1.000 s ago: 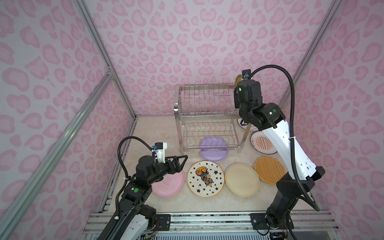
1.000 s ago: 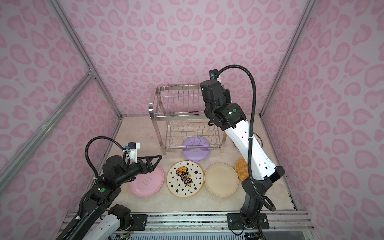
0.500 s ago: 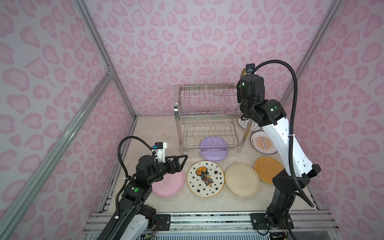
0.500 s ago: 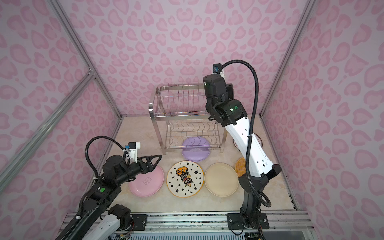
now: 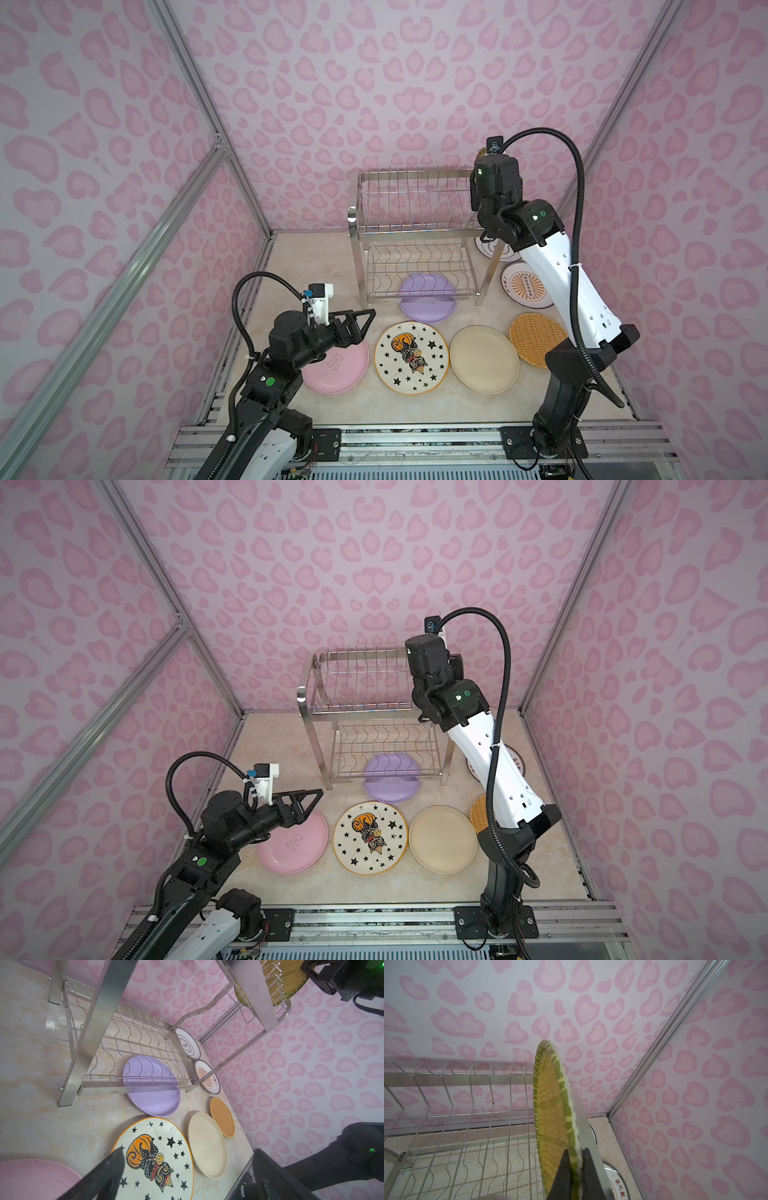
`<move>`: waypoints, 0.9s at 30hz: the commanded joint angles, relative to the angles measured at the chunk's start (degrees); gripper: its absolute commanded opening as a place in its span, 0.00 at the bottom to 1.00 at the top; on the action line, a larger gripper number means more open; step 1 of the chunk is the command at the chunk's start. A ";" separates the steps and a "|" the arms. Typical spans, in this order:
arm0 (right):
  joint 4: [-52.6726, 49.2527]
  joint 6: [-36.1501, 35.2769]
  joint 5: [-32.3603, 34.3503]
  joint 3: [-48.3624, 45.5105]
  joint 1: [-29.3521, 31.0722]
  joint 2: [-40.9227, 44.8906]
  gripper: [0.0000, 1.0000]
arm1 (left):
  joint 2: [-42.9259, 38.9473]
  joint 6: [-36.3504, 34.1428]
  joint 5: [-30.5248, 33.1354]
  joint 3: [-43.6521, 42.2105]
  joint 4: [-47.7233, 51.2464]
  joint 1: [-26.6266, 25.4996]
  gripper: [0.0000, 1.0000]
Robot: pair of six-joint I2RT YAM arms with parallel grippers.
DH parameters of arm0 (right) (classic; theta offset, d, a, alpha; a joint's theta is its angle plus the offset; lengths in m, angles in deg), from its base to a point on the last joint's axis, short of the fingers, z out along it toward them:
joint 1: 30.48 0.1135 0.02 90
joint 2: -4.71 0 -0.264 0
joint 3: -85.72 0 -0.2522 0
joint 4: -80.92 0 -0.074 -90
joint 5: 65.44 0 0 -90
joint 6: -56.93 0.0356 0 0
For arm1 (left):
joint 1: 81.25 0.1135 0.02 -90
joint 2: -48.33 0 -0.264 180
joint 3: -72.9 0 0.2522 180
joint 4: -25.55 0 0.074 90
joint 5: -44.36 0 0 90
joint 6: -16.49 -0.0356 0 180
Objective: Load the plates into the dish rack
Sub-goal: 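Lower the tray upright into the top rack slots with the right gripper, then open the right gripper and draw it back while the left gripper retracts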
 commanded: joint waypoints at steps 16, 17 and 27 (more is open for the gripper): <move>-2.05 4.91 -2.41 0.24 -1.06 -4.04 0.00 | -3.87 -0.60 -1.80 2.23 -1.38 0.02 0.98; -2.29 5.25 -2.62 0.20 -1.21 -4.18 0.01 | -3.85 -0.60 -1.59 2.23 -1.37 -0.02 0.98; -0.47 5.62 -4.06 -2.31 -1.47 -0.99 0.27 | -3.49 -0.86 -0.62 2.05 -0.85 0.03 0.98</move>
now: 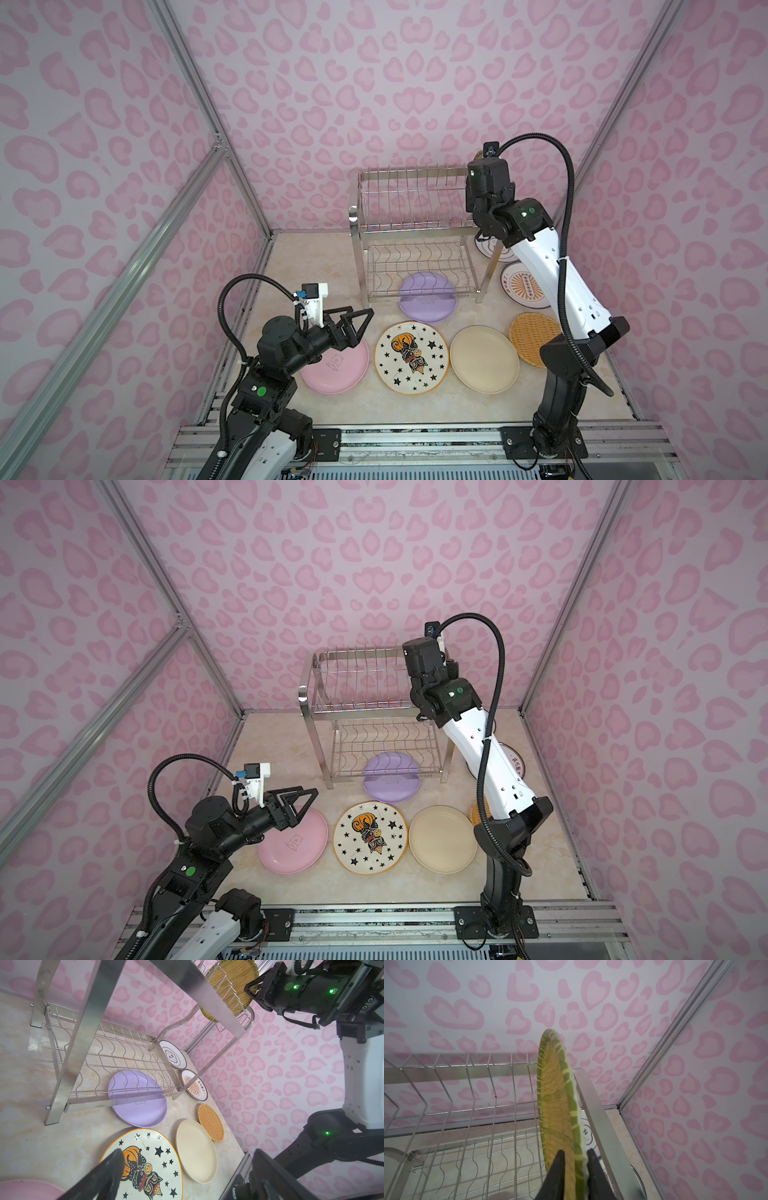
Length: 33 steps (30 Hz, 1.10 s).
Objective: Load the plates into the dish rack
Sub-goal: 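Open the right gripper and draw it back while the left gripper retracts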
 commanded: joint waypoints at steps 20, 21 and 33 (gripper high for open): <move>2.75 -1.36 -4.72 -1.56 3.10 12.91 0.82 | 1.87 0.47 7.98 3.35 7.27 0.03 0.98; 3.63 -1.33 -5.06 -2.93 3.62 14.14 0.83 | 1.74 0.64 8.63 3.73 8.39 0.03 0.98; 12.80 4.08 -16.49 -25.94 7.33 32.28 0.97 | 0.77 3.64 14.53 6.28 25.05 4.28 0.98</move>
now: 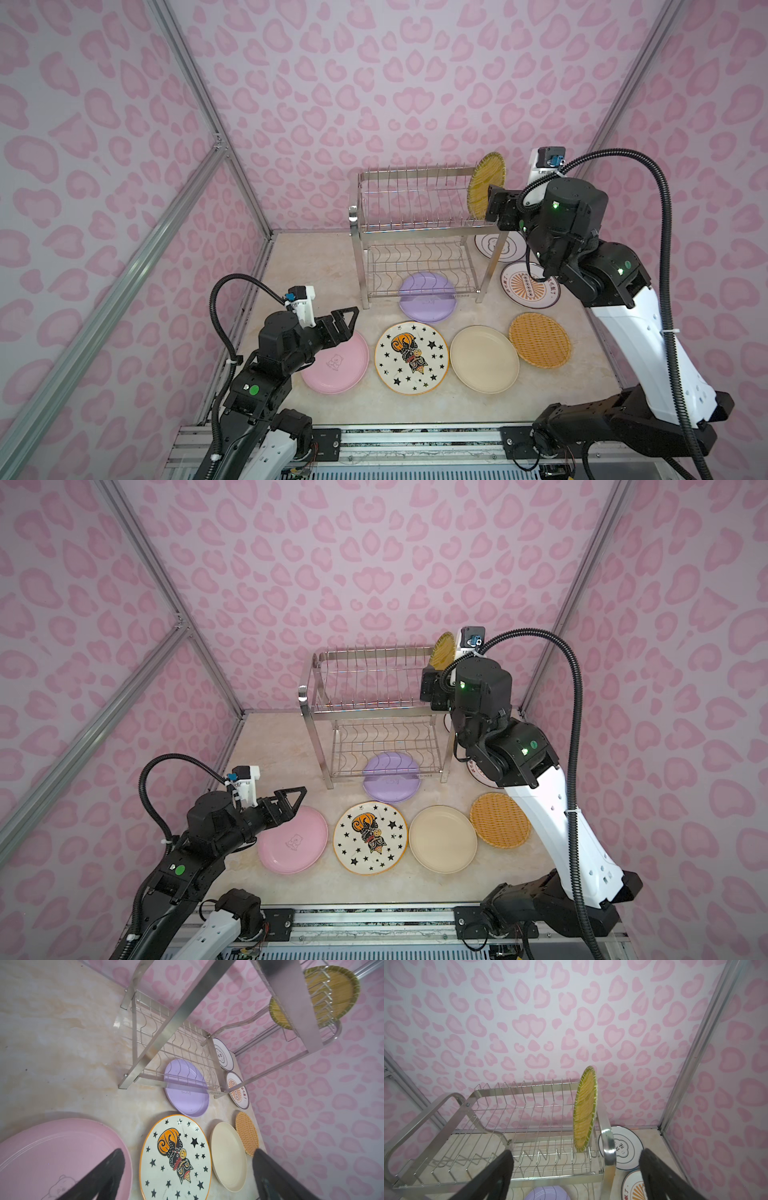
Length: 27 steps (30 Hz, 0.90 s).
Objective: Load the plates into the dish rack
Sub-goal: 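Open the right gripper and draw it back while the left gripper retracts, then grasp the pink bear plate rim with the left gripper while right gripper approaches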
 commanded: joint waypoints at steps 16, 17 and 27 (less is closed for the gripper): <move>11.49 9.65 -18.65 -35.21 0.60 21.58 0.99 | 3.22 1.57 -14.82 -11.82 15.81 37.31 0.98; 11.69 9.62 -18.73 -36.57 0.56 22.31 0.99 | 3.70 1.59 -14.29 -12.41 16.31 38.40 0.98; 11.61 8.90 -19.08 -40.25 0.52 25.39 0.99 | 1.26 5.73 -4.32 -13.42 21.90 39.35 0.99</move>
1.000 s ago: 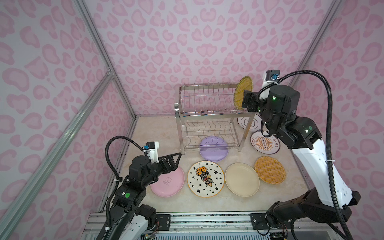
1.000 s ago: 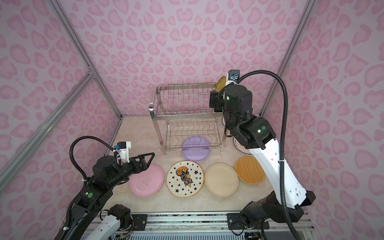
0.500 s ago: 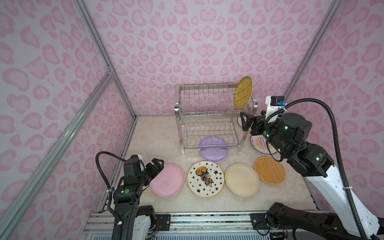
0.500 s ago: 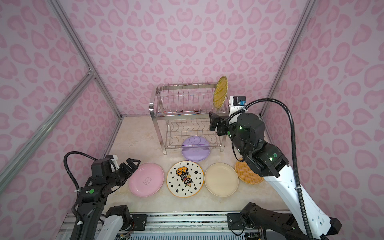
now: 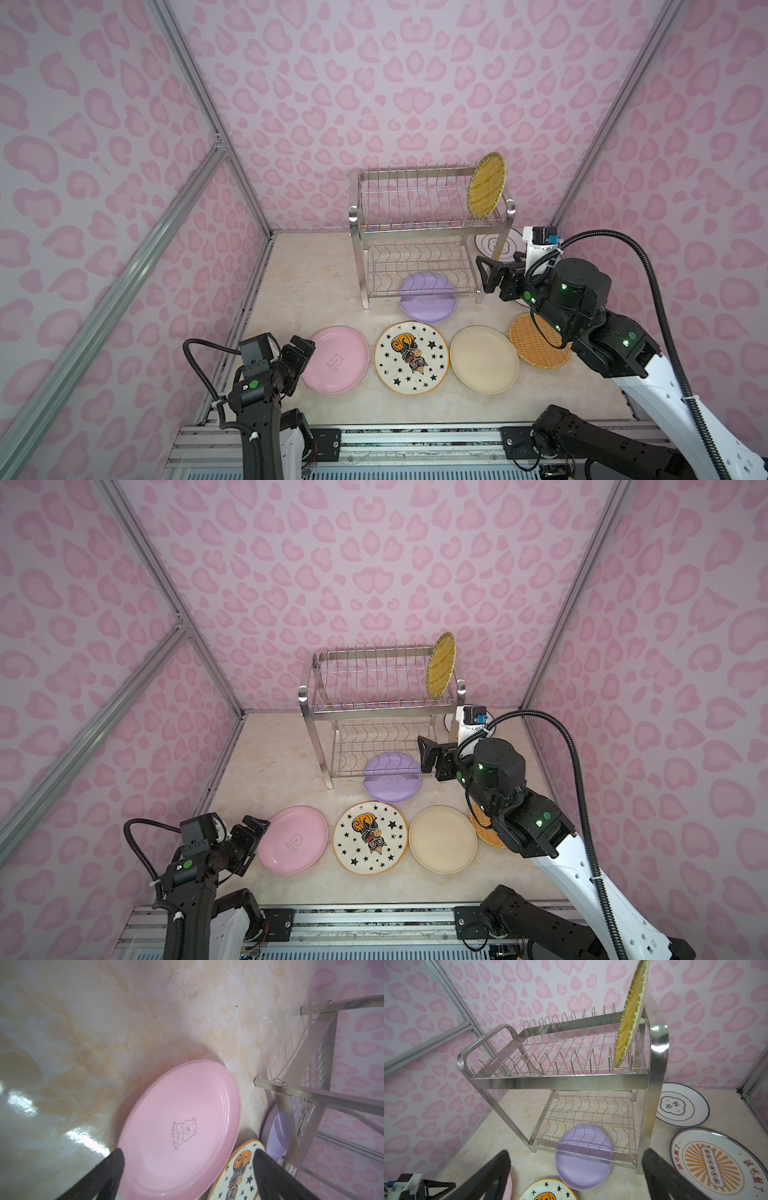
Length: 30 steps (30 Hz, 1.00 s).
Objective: Load the plates into the dish rack
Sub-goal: 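Grasp the pink bear plate rim with the left gripper while right gripper approaches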
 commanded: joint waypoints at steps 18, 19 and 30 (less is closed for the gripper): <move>12.50 10.26 -20.76 -15.79 -0.12 -1.47 0.99 | 0.43 3.39 2.83 -6.31 -1.05 -0.89 0.58; 14.23 11.55 -22.62 -17.32 0.00 -1.74 0.99 | 0.32 3.30 3.12 -6.22 -0.75 -0.97 0.58; 21.49 15.96 -25.88 -25.04 2.74 -3.61 0.99 | 0.92 5.24 5.21 -8.77 -2.27 -3.34 0.46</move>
